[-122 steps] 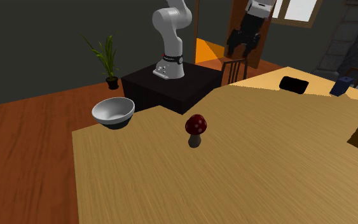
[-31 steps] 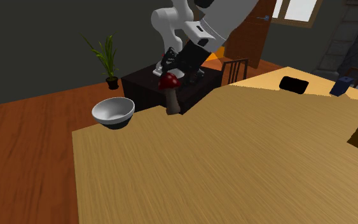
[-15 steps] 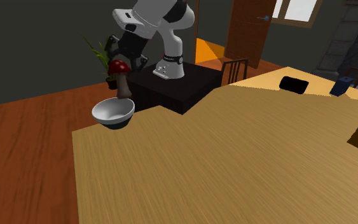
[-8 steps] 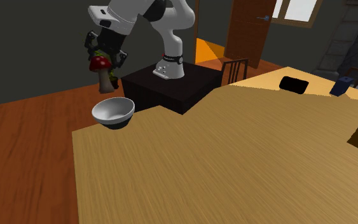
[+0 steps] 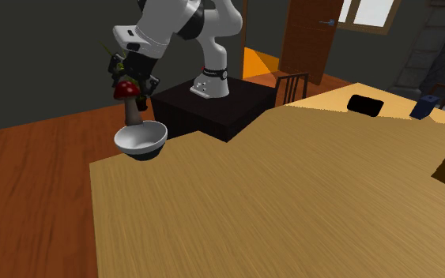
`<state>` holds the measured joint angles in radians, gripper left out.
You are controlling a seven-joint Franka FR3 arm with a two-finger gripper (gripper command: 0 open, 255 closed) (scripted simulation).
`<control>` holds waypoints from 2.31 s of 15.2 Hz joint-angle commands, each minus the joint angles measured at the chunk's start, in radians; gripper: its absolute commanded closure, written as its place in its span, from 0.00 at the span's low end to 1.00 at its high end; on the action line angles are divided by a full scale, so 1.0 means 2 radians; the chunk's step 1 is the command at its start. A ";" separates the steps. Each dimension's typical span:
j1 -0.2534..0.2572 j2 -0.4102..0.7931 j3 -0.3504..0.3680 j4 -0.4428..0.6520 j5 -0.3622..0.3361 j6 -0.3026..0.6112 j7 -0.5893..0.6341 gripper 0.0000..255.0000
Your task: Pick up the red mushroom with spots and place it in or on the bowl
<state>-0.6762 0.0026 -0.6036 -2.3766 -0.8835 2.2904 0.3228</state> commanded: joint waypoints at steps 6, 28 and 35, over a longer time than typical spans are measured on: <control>-0.005 0.045 -0.004 -0.006 -0.007 0.047 0.026 1.00; 0.011 0.037 0.008 -0.010 0.001 0.028 0.040 0.00; 0.015 0.026 0.012 -0.009 0.004 0.013 0.039 0.00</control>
<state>-0.6460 0.0546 -0.5794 -2.3947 -0.8750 2.3179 0.3999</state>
